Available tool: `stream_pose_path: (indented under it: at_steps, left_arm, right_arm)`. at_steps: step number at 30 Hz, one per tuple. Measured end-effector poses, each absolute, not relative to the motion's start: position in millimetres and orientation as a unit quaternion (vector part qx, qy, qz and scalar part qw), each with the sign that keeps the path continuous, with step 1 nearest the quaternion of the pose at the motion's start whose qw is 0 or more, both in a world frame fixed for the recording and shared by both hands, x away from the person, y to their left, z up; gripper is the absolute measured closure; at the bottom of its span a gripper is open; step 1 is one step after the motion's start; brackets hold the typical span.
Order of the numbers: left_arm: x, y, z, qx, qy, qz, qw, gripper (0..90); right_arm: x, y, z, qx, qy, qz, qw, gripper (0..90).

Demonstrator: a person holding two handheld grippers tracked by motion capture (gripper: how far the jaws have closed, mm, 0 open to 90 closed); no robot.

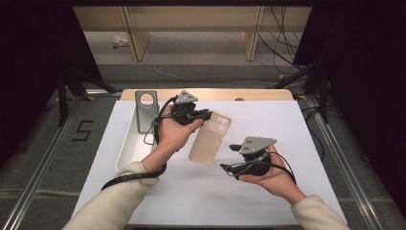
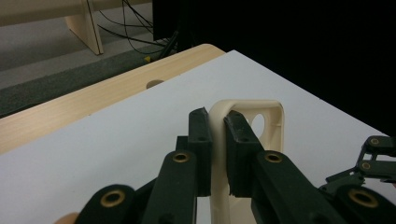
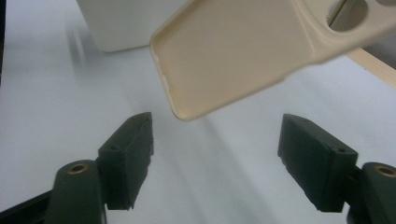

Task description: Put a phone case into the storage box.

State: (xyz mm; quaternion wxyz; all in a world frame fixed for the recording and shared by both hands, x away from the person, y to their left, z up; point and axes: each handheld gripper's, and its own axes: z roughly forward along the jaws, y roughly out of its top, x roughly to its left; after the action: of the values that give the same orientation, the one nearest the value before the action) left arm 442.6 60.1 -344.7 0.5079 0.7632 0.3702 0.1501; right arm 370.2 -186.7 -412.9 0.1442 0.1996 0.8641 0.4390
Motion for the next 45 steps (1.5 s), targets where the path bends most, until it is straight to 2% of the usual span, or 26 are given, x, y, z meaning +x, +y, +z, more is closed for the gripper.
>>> stream_pose_path:
  at_steps: [9, 45]
  left_arm:
    - [442.0, 79.2, -337.0, 0.747, 0.379, 0.160, 0.522, 81.9]
    - [439.6, 144.9, -318.2, 0.710, 0.406, 0.203, 0.538, 82.0]
  right_arm:
    - [371.3, -197.5, -412.5, 0.221, 0.851, 0.452, 0.149, 23.1]
    - [366.2, -236.2, -410.2, 0.295, 0.807, 0.480, 0.176, 18.0]
